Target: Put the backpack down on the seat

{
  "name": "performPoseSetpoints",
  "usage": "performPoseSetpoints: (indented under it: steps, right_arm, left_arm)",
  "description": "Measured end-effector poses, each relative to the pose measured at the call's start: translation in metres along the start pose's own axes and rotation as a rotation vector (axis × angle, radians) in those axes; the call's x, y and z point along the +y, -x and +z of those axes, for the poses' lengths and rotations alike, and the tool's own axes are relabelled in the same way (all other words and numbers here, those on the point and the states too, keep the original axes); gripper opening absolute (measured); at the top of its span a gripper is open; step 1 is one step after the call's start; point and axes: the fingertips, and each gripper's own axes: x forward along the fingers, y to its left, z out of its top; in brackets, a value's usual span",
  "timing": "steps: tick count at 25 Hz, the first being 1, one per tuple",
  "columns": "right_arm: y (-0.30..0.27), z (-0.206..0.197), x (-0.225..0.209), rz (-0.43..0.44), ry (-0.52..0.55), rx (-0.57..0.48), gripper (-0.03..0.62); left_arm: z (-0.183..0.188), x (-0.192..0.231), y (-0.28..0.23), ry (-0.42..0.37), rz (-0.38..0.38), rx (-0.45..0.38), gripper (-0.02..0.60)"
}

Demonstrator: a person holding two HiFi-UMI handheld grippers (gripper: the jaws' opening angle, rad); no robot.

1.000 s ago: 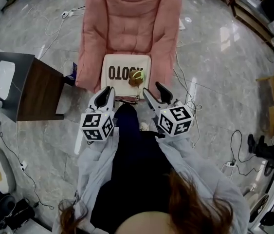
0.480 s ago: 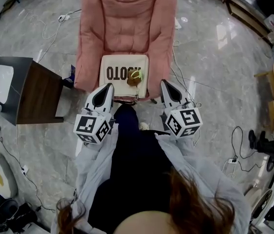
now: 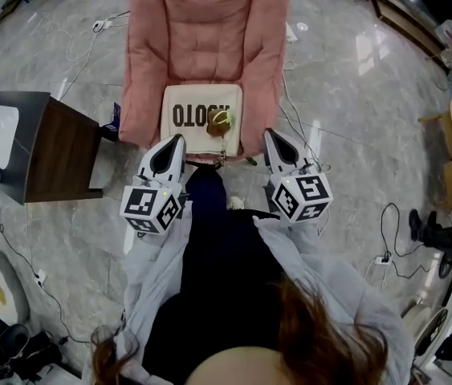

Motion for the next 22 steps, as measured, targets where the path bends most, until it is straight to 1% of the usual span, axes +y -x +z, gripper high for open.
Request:
performPoseSetpoints:
  steps: [7, 22]
  right_arm:
    - [0.0027, -0.0038, -0.0022, 0.001, 0.005, 0.015, 0.007]
    - [0.0048, -0.0052, -0.0098, -0.011, -0.03, 0.009, 0.007]
  left_arm:
    - [-0.0067, -0.0008, -0.001, 0.011, 0.01, 0.01, 0.015]
    - [-0.0078, -0.0043, -0.0037, -0.005, 0.016, 0.024, 0.015]
